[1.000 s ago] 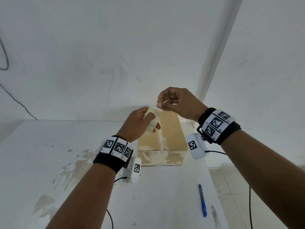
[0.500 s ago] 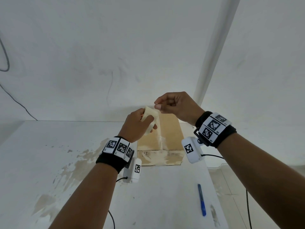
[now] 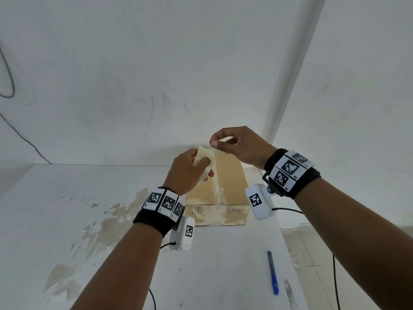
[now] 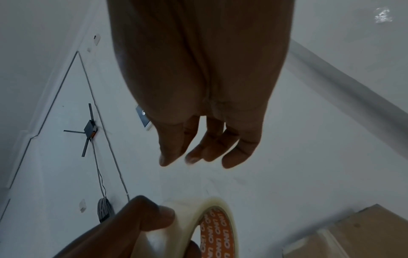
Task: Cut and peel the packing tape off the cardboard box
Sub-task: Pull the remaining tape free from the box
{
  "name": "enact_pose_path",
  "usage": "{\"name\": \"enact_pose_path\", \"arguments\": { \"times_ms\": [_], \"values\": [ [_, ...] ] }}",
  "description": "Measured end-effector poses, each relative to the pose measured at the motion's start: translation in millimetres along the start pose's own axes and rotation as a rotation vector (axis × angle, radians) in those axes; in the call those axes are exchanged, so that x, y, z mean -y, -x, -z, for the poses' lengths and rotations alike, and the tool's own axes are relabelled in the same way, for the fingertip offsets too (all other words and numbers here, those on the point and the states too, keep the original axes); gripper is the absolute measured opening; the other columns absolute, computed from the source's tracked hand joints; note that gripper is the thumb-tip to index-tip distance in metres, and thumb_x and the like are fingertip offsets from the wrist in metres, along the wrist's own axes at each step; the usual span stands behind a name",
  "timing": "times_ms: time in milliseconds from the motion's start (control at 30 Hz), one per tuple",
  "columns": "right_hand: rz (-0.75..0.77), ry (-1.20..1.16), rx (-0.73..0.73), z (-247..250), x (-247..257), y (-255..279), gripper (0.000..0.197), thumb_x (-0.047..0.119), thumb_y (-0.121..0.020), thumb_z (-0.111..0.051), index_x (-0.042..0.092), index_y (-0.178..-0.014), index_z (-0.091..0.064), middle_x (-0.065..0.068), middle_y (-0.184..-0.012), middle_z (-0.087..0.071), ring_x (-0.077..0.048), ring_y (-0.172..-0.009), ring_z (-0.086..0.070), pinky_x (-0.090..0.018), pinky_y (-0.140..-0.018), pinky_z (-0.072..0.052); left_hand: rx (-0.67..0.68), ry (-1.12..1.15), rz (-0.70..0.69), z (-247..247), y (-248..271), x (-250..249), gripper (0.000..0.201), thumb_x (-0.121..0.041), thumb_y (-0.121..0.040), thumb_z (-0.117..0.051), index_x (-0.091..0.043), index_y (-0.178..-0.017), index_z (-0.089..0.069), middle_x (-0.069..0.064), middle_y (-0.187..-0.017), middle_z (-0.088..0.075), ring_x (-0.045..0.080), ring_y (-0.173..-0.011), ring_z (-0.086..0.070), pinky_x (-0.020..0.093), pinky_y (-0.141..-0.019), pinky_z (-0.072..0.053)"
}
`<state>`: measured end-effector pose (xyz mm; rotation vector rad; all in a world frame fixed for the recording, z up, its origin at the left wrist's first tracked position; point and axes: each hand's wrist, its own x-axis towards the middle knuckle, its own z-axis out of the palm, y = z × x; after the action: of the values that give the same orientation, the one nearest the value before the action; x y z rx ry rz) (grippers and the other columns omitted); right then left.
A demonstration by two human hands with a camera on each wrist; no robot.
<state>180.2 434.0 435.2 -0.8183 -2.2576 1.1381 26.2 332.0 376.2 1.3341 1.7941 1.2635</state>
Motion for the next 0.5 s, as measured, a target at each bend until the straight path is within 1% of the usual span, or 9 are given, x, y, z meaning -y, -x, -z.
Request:
{"name": "enact_pose_path", "arguments": {
  "times_ms": [33, 67, 100, 133, 233, 300, 400, 433, 500],
  "values": [
    [0.003, 0.0, -0.007, 1, -1, -1, 0.015, 0.028, -0.094, -0.07, 0.015, -0.099, -0.075, 0.012, -0.092, -0.075, -0.002, -0.068, -0.061, -0.017, -0.076, -0.049, 0.003, 0.0, -0.001, 0, 0, 0, 0.017, -0.021, -0.098, -0.056, -0.015, -0.106, -0.07, 0.003, -0.077, -0.081, 0.014, -0.062, -0.071, 0.028, -0.064, -0.057],
    [0.008, -0.012, -0.01, 2, -1, -3, 0.016, 0.027, -0.093, -0.07, 0.014, -0.101, -0.075, 0.006, -0.094, -0.076, -0.004, -0.078, -0.064, -0.02, -0.081, -0.051, 0.003, 0.003, -0.001, 0, 0, -1, 0.017, -0.021, -0.098, -0.056, -0.015, -0.106, -0.07, 0.003, -0.077, -0.081, 0.014, -0.062, -0.072, 0.03, -0.065, -0.057],
    [0.012, -0.028, -0.007, 3, -2, -4, 0.017, 0.027, -0.093, -0.07, 0.014, -0.102, -0.075, 0.002, -0.093, -0.075, -0.005, -0.083, -0.064, -0.023, -0.084, -0.051, 0.001, 0.009, -0.004, 0, 0, -3, 0.018, -0.02, -0.098, -0.056, -0.015, -0.106, -0.07, 0.003, -0.077, -0.081, 0.014, -0.062, -0.072, 0.031, -0.066, -0.058],
    [0.014, -0.047, 0.002, 4, -2, -6, 0.018, 0.026, -0.093, -0.071, 0.013, -0.104, -0.075, 0.0, -0.09, -0.074, -0.006, -0.083, -0.064, -0.025, -0.084, -0.052, -0.002, 0.016, -0.006, 0, 1, -4, 0.018, -0.02, -0.098, -0.055, -0.014, -0.106, -0.07, 0.003, -0.077, -0.081, 0.015, -0.062, -0.071, 0.032, -0.066, -0.058],
    [-0.016, -0.129, 0.04, 6, -2, -9, 0.025, 0.027, -0.093, -0.07, 0.013, -0.114, -0.071, 0.003, -0.078, -0.074, -0.006, -0.084, -0.068, -0.025, -0.084, -0.058, -0.004, 0.036, -0.011, 0, 2, -8, 0.017, -0.018, -0.098, -0.054, -0.014, -0.104, -0.07, 0.002, -0.074, -0.08, 0.014, -0.061, -0.07, 0.033, -0.067, -0.058],
    [-0.061, -0.226, 0.065, 7, -3, -11, 0.029, 0.026, -0.093, -0.071, 0.011, -0.117, -0.065, 0.002, -0.079, -0.075, -0.009, -0.083, -0.07, -0.025, -0.081, -0.059, -0.001, 0.045, -0.014, 1, 2, -10, 0.017, -0.017, -0.098, -0.054, -0.015, -0.103, -0.07, 0.0, -0.072, -0.08, 0.013, -0.06, -0.069, 0.034, -0.068, -0.059],
    [-0.124, -0.356, 0.083, 9, -4, -12, 0.021, 0.024, -0.092, -0.071, 0.016, -0.105, -0.057, 0.001, -0.082, -0.073, -0.012, -0.078, -0.068, -0.025, -0.073, -0.056, 0.007, 0.052, -0.021, 1, 3, -13, 0.018, -0.017, -0.098, -0.053, -0.015, -0.105, -0.069, 0.0, -0.071, -0.079, 0.013, -0.059, -0.069, 0.035, -0.069, -0.059],
    [-0.135, -0.374, 0.087, 9, -4, -13, 0.017, 0.024, -0.092, -0.071, 0.017, -0.101, -0.057, 0.002, -0.081, -0.072, -0.012, -0.076, -0.067, -0.024, -0.07, -0.053, 0.011, 0.053, -0.024, 1, 4, -14, 0.018, -0.017, -0.098, -0.053, -0.015, -0.105, -0.069, 0.001, -0.072, -0.08, 0.013, -0.06, -0.07, 0.036, -0.069, -0.059],
    [-0.149, -0.385, 0.1, 9, -5, -14, 0.011, 0.024, -0.094, -0.07, 0.016, -0.098, -0.062, 0.004, -0.081, -0.068, -0.009, -0.073, -0.064, -0.023, -0.067, -0.046, 0.019, 0.059, -0.029, 0, 5, -16, 0.018, -0.016, -0.098, -0.053, -0.015, -0.104, -0.069, 0.002, -0.073, -0.08, 0.015, -0.061, -0.07, 0.038, -0.071, -0.061]
  ]
}}
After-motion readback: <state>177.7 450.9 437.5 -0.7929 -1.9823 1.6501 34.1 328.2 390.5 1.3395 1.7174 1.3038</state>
